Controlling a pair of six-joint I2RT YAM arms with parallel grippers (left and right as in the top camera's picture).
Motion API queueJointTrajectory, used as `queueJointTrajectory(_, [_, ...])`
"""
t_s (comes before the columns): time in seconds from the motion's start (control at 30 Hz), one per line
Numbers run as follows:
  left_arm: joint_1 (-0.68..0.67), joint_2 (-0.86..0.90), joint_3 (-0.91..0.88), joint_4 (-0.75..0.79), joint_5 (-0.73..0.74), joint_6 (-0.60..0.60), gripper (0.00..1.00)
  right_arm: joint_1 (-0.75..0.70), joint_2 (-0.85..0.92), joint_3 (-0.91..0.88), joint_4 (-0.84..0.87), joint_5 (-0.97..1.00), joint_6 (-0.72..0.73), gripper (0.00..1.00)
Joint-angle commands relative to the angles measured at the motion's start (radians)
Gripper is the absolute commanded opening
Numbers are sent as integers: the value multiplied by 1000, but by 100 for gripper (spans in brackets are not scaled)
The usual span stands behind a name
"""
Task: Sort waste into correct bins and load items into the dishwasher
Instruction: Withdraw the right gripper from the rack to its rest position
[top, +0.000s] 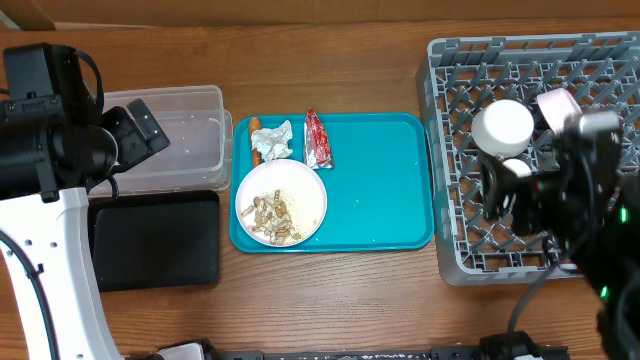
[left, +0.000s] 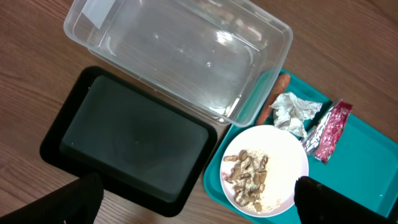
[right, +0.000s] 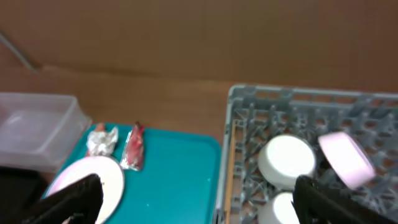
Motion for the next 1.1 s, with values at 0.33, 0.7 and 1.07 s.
queueJointTrajectory(0.33, [5, -2, 0, 2, -13, -10, 100, -3, -613, -974, 607, 19, -31, 100])
queueJointTrajectory(0.7, [5, -2, 0, 2, -13, -10, 100, -1, -838, -1296, 803, 11, -31, 100])
queueJointTrajectory(1.07, [5, -2, 0, 2, -13, -10, 100, -1, -838, -1336, 875, 12, -32, 100])
